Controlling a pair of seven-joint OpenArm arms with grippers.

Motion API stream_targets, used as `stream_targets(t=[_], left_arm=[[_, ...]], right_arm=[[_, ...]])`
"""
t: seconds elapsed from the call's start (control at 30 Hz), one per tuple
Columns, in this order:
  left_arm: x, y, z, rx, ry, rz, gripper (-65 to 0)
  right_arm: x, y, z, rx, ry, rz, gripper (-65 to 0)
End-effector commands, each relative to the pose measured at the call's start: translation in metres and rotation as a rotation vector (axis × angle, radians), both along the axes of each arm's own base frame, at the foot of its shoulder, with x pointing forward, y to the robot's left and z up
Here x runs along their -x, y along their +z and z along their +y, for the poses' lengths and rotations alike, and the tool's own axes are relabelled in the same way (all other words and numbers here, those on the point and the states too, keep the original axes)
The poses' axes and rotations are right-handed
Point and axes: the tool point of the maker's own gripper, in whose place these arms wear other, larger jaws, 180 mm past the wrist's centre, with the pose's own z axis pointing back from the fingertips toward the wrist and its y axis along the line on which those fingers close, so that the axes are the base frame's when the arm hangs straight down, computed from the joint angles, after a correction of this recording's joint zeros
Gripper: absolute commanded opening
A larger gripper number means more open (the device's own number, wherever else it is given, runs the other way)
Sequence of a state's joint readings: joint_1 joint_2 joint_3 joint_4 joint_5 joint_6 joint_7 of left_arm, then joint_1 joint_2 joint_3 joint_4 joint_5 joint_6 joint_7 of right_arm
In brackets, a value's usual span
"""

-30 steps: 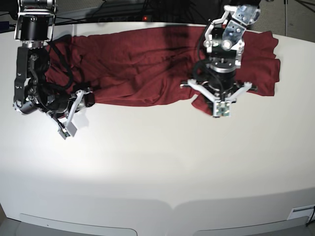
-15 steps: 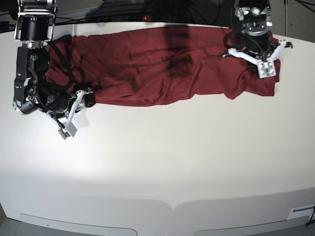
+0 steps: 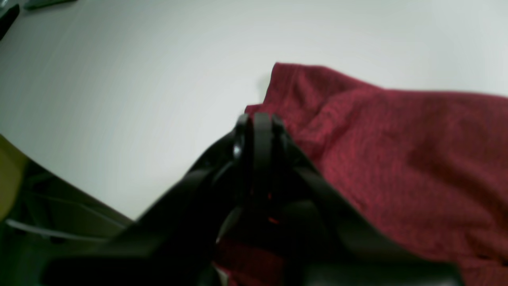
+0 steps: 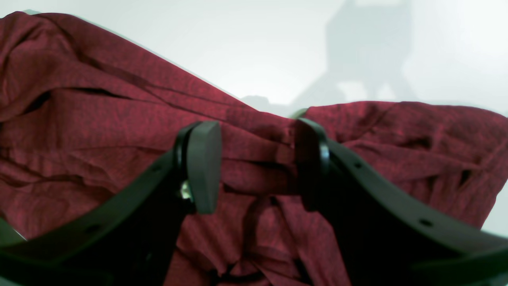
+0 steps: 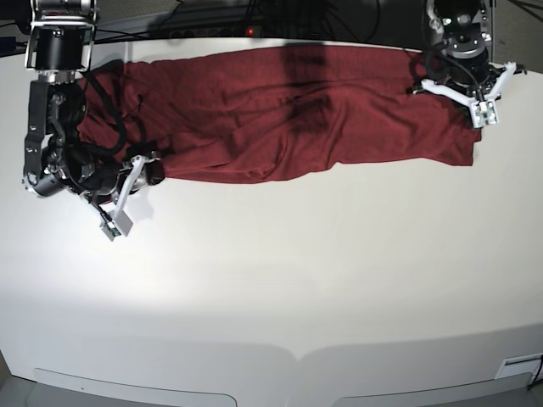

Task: Fold the T-shirt properly
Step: 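Drag the grasped fabric with the left gripper toward the shirt's end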

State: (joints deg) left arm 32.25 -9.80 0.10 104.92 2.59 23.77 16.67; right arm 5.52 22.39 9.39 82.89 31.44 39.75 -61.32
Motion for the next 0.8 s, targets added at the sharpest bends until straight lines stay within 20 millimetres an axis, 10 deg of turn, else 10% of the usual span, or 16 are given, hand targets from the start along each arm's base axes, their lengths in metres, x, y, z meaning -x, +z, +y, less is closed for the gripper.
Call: stream_targets(t=[0.0,0.17,0.37,0.77], left_arm=[[-0.002,0.007,0.002,-0.024,-0.006,-0.021,-65.0],[0.002,0.002,0.004,-0.033,0.000,0.016,-65.0],[0.001,0.007,0.010,-0.064,0.023,0.002,-34.1],[-0.008,0.005,0.034,0.158,0.010,-0.020,-35.8]], right_arm=[[-0.012,0.014,-0.004,0.001,0.001,-0.053,-34.9],[-0.012,0.014,-0.004,0.001,0.001,-0.054,-34.9],[-0.012,0.014,-0.004,0.001,0.001,-0.054,-34.9],[-0.018,0.020,0.002,-0.039,-0.004,-0.091,-34.9]])
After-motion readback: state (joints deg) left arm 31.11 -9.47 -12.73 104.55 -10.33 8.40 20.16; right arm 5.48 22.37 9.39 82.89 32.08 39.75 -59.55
